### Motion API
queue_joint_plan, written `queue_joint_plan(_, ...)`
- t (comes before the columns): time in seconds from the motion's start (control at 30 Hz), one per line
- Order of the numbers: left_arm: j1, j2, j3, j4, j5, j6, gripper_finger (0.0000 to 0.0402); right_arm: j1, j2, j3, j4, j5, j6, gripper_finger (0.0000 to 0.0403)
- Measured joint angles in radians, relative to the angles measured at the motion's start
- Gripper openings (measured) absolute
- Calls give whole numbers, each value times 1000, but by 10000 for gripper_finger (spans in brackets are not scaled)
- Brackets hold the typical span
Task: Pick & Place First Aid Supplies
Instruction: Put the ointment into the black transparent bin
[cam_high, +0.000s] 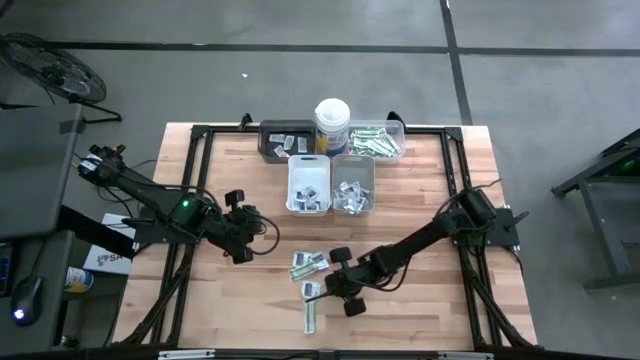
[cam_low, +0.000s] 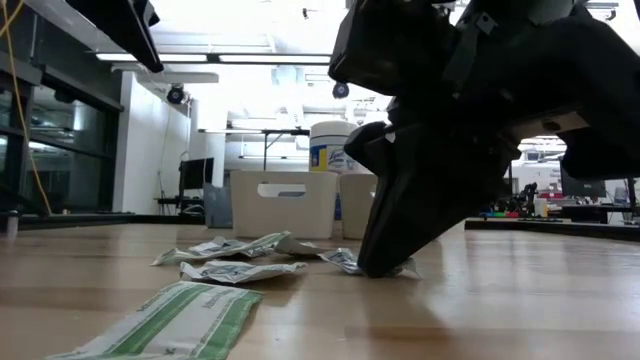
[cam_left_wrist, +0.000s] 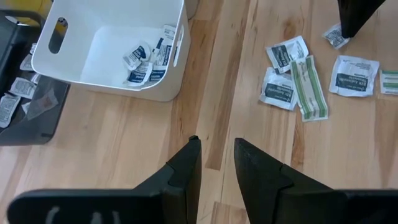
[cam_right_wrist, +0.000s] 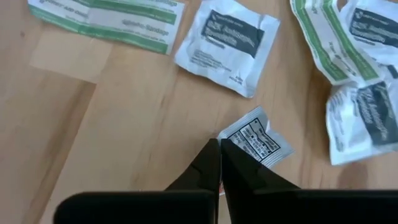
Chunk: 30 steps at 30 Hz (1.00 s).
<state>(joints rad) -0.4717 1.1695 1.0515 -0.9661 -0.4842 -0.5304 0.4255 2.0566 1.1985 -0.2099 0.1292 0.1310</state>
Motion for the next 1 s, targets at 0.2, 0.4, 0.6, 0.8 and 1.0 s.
queue_joint_plan(0.2,0,0,0,14,-1,0,92,0,-55,-7,-33,29,-8,1)
queue_joint_plan(0.4,0,0,0,74,-8,3,92,-2,-125,-7,-70,63,-70,1)
queue_joint_plan(0.6,1,10,1,218,-30,2,92,0,-216,-6,-80,90,-153,0)
queue_joint_plan(0.8,51,47,1,403,9,-66,92,0,-315,-4,-56,142,-277,0)
queue_joint_plan(1.0,163,118,1,599,197,-45,92,0,-395,-3,-44,182,-400,0)
